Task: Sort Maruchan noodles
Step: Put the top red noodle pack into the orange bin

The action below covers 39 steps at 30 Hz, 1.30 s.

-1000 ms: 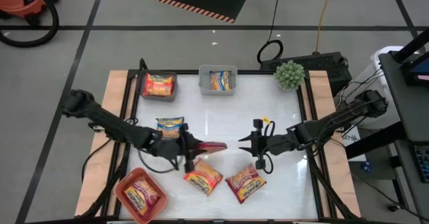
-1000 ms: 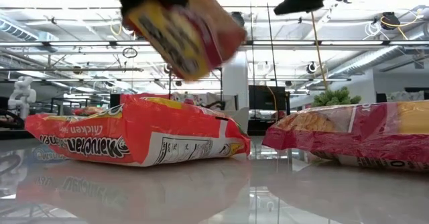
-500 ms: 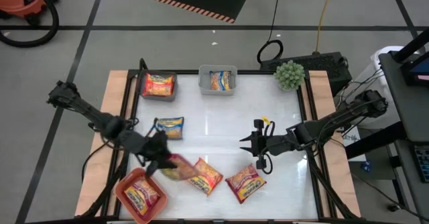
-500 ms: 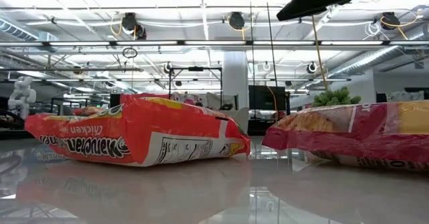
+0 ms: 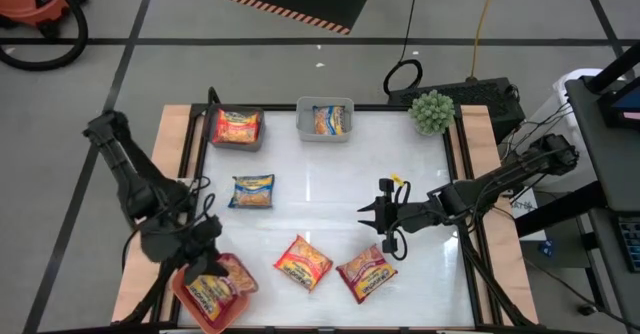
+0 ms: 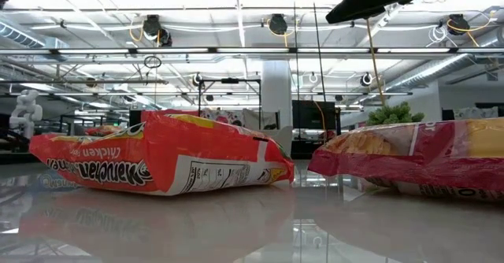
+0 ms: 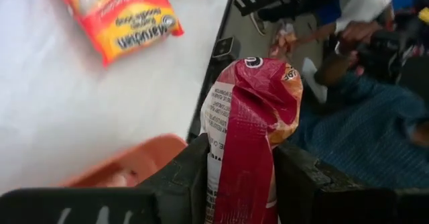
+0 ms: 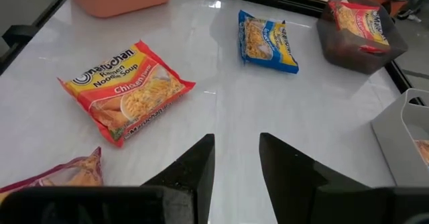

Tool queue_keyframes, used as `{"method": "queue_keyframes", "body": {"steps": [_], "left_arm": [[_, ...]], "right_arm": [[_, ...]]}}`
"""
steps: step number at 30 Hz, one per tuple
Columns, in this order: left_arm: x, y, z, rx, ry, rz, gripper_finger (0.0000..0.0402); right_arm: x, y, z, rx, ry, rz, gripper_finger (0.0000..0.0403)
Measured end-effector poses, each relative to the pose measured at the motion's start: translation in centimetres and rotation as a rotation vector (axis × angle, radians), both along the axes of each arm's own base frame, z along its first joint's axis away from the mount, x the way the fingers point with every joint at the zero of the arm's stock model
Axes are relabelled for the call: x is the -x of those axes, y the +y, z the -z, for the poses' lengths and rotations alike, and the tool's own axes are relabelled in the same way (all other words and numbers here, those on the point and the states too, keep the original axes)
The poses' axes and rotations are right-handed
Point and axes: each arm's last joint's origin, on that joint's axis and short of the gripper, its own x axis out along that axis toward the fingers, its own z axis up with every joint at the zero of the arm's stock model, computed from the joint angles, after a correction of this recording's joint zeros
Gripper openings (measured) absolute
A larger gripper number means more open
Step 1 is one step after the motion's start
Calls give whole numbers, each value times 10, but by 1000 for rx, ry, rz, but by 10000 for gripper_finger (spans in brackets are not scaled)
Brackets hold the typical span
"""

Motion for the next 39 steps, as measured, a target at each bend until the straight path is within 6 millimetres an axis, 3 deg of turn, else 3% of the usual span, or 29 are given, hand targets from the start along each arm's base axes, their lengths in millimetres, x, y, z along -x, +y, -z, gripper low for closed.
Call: {"method": "queue_keyframes", "body": {"steps": [6,19,34,39], "left_arm": [[15,-22,10,55,73,-72,129],[41,-68,53,62,278,-232,129],[53,-73,71,-33,340,-268,130],[53,-69,73,-97,366,-240,161]], "right_arm": [[1,2,0,-14,-2,0,114],[2,4,0,-15,-2,-8,114],[1,5,-1,-21,-16,-8,114],[1,5,-1,-21,-16,-8,114]]}}
